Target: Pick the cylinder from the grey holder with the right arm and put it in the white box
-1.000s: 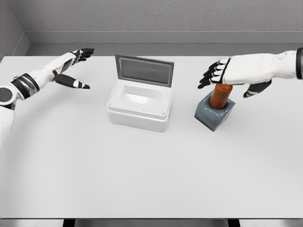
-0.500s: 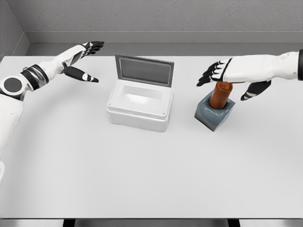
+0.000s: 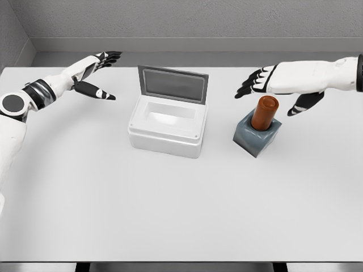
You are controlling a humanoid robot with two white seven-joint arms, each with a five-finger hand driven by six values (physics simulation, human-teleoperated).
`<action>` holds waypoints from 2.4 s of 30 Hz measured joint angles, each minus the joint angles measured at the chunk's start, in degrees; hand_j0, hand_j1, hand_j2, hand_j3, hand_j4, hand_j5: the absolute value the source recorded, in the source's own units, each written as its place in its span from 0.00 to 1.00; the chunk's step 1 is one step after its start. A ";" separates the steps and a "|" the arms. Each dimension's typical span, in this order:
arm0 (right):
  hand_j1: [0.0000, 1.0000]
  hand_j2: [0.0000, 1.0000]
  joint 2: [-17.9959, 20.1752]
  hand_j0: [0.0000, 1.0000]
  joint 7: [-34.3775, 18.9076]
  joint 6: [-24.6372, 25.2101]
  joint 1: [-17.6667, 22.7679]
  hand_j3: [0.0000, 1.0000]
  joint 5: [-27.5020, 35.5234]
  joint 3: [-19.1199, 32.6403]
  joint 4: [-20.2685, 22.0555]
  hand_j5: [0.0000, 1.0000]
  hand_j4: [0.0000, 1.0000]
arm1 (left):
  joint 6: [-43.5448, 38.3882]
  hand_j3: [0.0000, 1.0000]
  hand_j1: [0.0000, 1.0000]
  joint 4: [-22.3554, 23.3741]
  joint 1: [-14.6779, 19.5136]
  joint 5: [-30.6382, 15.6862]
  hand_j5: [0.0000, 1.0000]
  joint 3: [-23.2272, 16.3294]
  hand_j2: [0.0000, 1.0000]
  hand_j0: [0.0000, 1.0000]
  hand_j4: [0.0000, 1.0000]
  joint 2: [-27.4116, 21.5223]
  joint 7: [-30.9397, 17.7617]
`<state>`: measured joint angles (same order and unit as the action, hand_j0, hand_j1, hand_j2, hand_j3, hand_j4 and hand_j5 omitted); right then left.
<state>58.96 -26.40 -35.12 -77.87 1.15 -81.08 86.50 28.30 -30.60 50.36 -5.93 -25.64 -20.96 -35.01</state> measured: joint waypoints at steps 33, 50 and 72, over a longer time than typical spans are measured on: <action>1.00 1.00 -4.12 1.00 -4.29 -0.02 2.99 1.00 -1.17 0.27 -5.26 1.00 1.00 | 0.02 1.00 1.00 0.16 -0.26 0.01 1.00 0.10 1.00 1.00 1.00 -1.39 0.00; 1.00 1.00 -7.53 1.00 -5.82 -0.02 3.78 1.00 -1.32 1.85 -10.28 1.00 1.00 | 0.00 1.00 1.00 1.32 0.00 0.02 1.00 0.09 1.00 1.00 1.00 -1.44 0.00; 0.53 0.53 -7.76 0.53 -7.13 0.00 4.84 0.53 -1.94 3.55 -10.74 0.53 0.53 | 0.00 1.00 1.00 1.23 -0.09 -0.07 1.00 0.09 1.00 1.00 1.00 -1.42 0.00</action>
<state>51.19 -33.53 -35.12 -73.03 -0.79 -77.53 75.75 28.31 -29.38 50.27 -6.00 -25.56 -22.38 -35.01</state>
